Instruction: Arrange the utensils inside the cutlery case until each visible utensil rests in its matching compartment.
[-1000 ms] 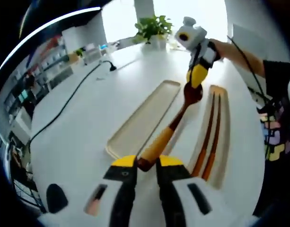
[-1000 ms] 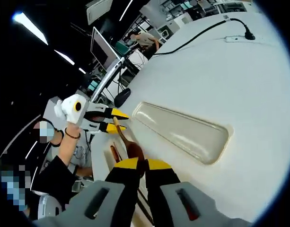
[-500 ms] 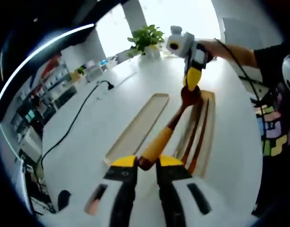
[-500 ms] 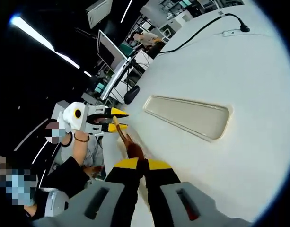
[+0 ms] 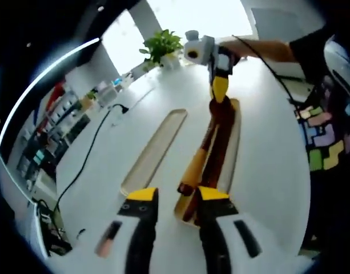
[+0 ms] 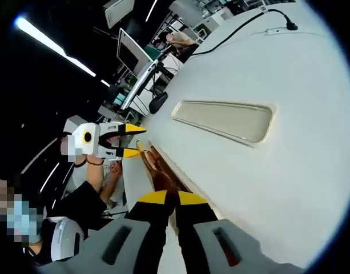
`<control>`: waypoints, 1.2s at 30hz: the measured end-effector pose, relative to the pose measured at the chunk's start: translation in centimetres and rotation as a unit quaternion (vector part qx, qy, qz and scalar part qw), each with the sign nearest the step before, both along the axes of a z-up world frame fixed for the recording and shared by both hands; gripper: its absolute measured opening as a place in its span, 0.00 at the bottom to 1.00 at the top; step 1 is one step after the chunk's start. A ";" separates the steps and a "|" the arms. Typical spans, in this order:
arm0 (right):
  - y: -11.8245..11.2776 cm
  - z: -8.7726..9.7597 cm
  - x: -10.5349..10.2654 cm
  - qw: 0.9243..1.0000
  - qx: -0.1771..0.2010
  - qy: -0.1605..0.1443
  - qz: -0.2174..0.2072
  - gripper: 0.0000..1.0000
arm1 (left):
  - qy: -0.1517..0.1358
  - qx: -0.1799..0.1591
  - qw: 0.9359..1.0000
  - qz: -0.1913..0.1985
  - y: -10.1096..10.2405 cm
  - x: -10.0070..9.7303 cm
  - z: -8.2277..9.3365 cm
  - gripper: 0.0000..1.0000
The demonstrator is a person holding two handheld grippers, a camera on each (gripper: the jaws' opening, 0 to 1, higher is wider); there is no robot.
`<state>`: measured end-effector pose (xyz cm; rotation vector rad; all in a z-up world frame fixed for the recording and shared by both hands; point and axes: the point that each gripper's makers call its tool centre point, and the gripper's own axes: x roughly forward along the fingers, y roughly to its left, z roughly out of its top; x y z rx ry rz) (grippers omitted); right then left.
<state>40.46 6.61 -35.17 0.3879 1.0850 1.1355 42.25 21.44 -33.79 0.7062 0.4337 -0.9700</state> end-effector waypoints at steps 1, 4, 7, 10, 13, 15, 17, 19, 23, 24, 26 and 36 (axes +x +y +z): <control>0.1 -0.1 0.0 1.000 0.000 -0.002 0.001 0.03 | 0.000 -0.002 1.000 -0.001 -0.1 -0.1 0.0 0.30; -0.1 -0.8 0.1 1.000 -0.021 -0.015 0.010 0.03 | 0.008 -0.004 1.000 -0.007 -0.3 -0.5 -0.3 0.30; -0.1 -0.6 0.2 1.000 -0.021 -0.013 0.006 0.03 | -0.002 0.002 1.000 -0.003 0.0 -0.3 -0.4 0.28; 0.0 -0.7 -0.1 1.000 -0.021 -0.010 0.011 0.03 | 0.006 -0.005 1.000 -0.002 0.0 -0.5 -0.5 0.29; 0.1 -0.7 -0.4 1.000 -0.020 -0.015 0.015 0.03 | 0.004 -0.007 1.000 0.000 0.3 -0.8 -0.5 0.29; 0.0 -0.7 -0.6 0.999 -0.024 -0.025 0.018 0.03 | 0.002 -0.012 1.000 0.001 0.4 -1.0 -0.2 0.29; 0.0 -0.7 -0.8 0.999 -0.026 -0.029 0.018 0.03 | -0.003 -0.014 1.000 0.003 0.7 -1.2 0.0 0.29; 0.1 -0.7 -0.9 0.999 -0.028 -0.037 0.020 0.03 | -0.006 -0.013 1.000 0.006 0.8 -1.2 -0.1 0.29; 0.1 -0.8 -1.1 0.996 -0.036 -0.071 0.037 0.04 | -0.009 -0.016 1.000 0.011 1.0 -1.0 -0.3 0.28; 0.1 -0.8 -0.7 0.994 -0.038 -0.091 0.044 0.04 | -0.009 -0.019 1.000 0.013 1.0 -0.9 -0.3 0.28; -0.1 -0.9 -0.7 0.991 -0.050 -0.112 0.050 0.04 | -0.010 -0.024 1.000 0.015 1.0 -0.7 -0.3 0.28; -1.9 -0.5 -1.1 0.981 -0.085 -0.158 0.073 0.06 | -0.013 -0.065 0.997 0.049 1.3 0.4 -0.2 0.27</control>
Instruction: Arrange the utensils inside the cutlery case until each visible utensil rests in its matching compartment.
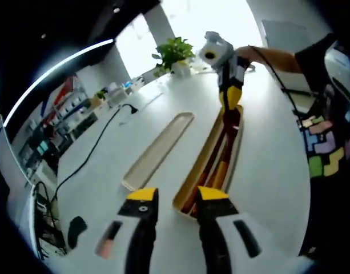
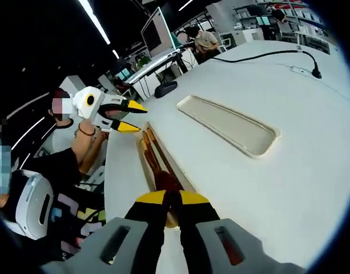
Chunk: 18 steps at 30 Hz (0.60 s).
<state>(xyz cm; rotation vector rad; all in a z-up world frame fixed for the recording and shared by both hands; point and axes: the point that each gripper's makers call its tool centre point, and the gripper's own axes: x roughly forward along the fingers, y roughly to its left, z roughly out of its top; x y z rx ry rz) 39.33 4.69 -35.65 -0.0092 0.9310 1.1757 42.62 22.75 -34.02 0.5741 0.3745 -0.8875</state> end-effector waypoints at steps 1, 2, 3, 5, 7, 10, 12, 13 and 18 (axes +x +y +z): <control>-0.4 0.3 0.2 1.000 -0.004 -0.018 0.002 0.06 | -0.005 -0.012 1.000 0.008 0.0 0.3 0.1 0.27; -0.7 0.6 0.3 1.000 -0.005 -0.027 0.000 0.06 | -0.011 -0.029 0.999 0.018 0.0 0.6 0.5 0.27; -1.0 1.0 0.4 0.999 -0.002 -0.032 -0.003 0.06 | -0.010 -0.038 0.999 0.022 0.0 0.8 0.6 0.27; -1.5 1.3 0.7 0.999 0.001 -0.035 -0.009 0.06 | 0.012 -0.064 0.997 0.032 0.1 1.0 0.7 0.27; -2.0 1.4 1.4 0.999 0.004 -0.045 -0.019 0.06 | 0.026 -0.098 0.994 0.047 0.3 1.6 1.2 0.27; -2.3 1.3 2.2 0.998 0.010 -0.050 -0.030 0.06 | 0.044 -0.119 0.990 0.059 0.6 2.2 1.3 0.25; -2.3 1.2 2.9 0.998 0.012 -0.056 -0.036 0.07 | 0.050 -0.122 0.989 0.065 0.7 2.7 1.0 0.25; -2.3 1.2 3.4 0.997 0.011 -0.061 -0.041 0.07 | 0.052 -0.121 0.989 0.070 0.8 3.0 0.7 0.25; -0.4 2.9 3.0 0.994 0.046 -0.095 -0.017 0.06 | 0.043 -0.122 0.988 0.080 0.7 3.3 0.3 0.25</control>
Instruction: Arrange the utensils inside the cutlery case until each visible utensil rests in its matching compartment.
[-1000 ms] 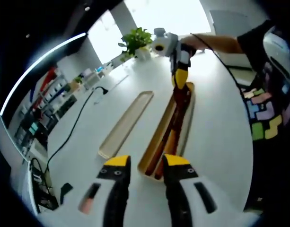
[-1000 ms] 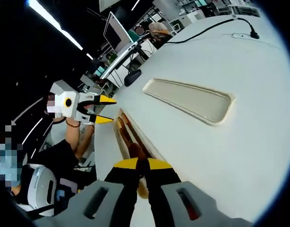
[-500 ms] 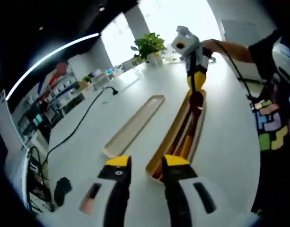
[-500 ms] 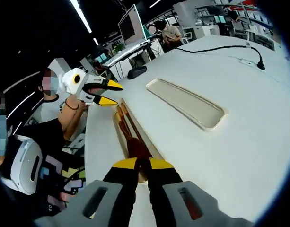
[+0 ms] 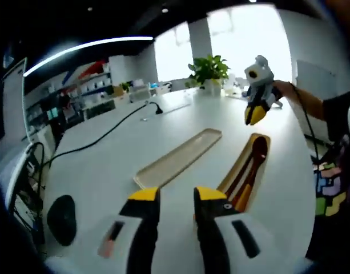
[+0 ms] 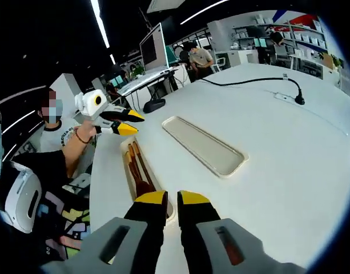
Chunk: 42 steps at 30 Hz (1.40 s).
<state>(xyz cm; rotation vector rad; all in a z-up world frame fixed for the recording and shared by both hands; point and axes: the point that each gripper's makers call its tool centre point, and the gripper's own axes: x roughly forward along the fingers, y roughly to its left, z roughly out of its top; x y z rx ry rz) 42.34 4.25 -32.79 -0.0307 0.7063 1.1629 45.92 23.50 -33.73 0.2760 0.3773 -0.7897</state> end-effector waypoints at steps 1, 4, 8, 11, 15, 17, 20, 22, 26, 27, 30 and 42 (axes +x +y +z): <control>0.3 0.2 -0.2 1.000 0.002 -0.005 0.009 0.06 | 0.000 -0.003 1.000 0.001 -0.1 0.2 -0.1 0.25; 1.9 0.6 -1.3 0.999 0.007 -0.010 0.037 0.06 | -0.001 -0.006 1.000 0.010 -0.2 0.9 -0.2 0.25; 3.1 -0.7 -2.3 0.998 -0.012 0.011 0.063 0.03 | -0.006 -0.015 1.000 0.024 -0.2 1.6 0.0 0.25; 3.4 -2.0 -2.2 0.997 -0.028 0.015 0.064 0.03 | -0.012 -0.010 0.999 0.034 0.0 2.0 -0.1 0.25; 3.3 -2.4 -1.8 0.997 -0.029 0.030 0.058 0.03 | -0.012 -0.004 0.999 0.041 0.3 2.4 -0.4 0.25; 3.2 -2.5 -1.6 0.997 -0.030 0.032 0.058 0.03 | -0.012 -0.003 0.999 0.043 0.4 2.5 -0.4 0.25; 2.9 -2.8 -1.6 0.997 -0.037 0.036 0.056 0.03 | -0.014 -0.004 0.999 0.042 0.3 2.6 -0.4 0.25; 2.8 -2.9 -1.6 0.997 -0.039 0.038 0.057 0.03 | -0.014 -0.005 0.999 0.041 0.0 2.6 -0.4 0.25; 2.6 -2.1 -1.2 0.997 -0.043 0.018 0.058 0.05 | -0.017 -0.005 0.999 0.042 -0.1 2.8 -0.3 0.25; 2.6 -1.7 -0.9 0.998 -0.040 0.010 0.054 0.06 | -0.018 -0.005 0.999 0.044 0.0 2.9 -0.3 0.25; 2.4 -0.7 0.2 0.999 -0.036 -0.003 0.039 0.08 | -0.015 -0.009 0.999 0.051 0.3 3.2 -0.3 0.25; 0.0 -0.2 6.6 0.992 -0.084 -0.072 -0.057 0.14 | 0.013 -0.020 0.997 0.068 0.5 4.7 -0.8 0.25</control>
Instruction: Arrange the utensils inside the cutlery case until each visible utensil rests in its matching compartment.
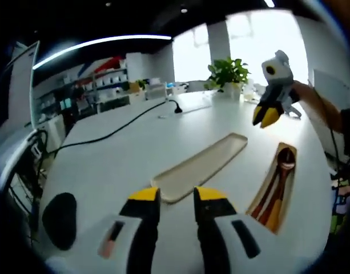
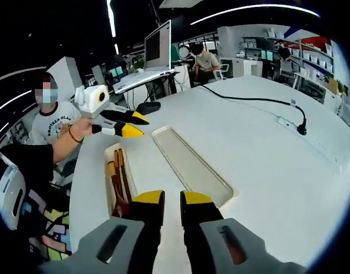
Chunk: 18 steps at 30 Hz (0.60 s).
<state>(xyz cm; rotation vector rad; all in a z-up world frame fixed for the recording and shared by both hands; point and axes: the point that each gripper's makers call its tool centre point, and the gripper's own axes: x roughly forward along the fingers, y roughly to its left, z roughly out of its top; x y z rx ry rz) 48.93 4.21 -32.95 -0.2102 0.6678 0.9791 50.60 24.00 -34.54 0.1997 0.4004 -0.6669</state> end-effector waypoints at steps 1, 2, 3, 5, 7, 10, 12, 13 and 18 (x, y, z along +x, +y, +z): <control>-0.3 -0.2 0.4 1.000 -0.005 -0.002 -0.010 0.15 | 0.004 -0.001 1.000 0.002 0.0 0.2 -0.1 0.25; -0.8 -0.5 1.1 1.000 -0.008 -0.002 -0.027 0.15 | 0.010 -0.002 1.000 0.004 0.0 0.3 -0.2 0.25; -1.2 -0.8 1.6 0.999 -0.009 0.003 -0.042 0.17 | 0.017 -0.001 1.000 0.003 -0.1 0.4 -0.5 0.25; -2.2 -1.6 2.4 0.997 -0.011 0.016 -0.068 0.19 | 0.029 0.006 1.000 -0.004 -0.3 0.4 -1.0 0.26; -2.8 -2.0 2.9 0.997 -0.006 0.016 -0.075 0.19 | 0.049 0.000 0.999 -0.005 -0.6 0.2 -1.7 0.27; -3.3 -2.7 3.3 0.996 0.007 0.021 -0.092 0.19 | 0.049 -0.004 0.999 0.017 -0.3 0.8 -2.0 0.28; -3.5 -3.1 3.4 0.995 0.015 0.031 -0.098 0.19 | 0.052 -0.007 0.998 0.023 -0.3 1.0 -2.1 0.28; -3.5 -3.2 3.4 0.994 0.018 0.033 -0.100 0.20 | 0.054 -0.009 0.998 0.025 -0.4 1.0 -2.2 0.28; -3.1 -4.0 3.5 0.993 0.028 0.054 -0.100 0.22 | 0.047 -0.016 0.998 0.026 -0.7 1.3 -2.2 0.30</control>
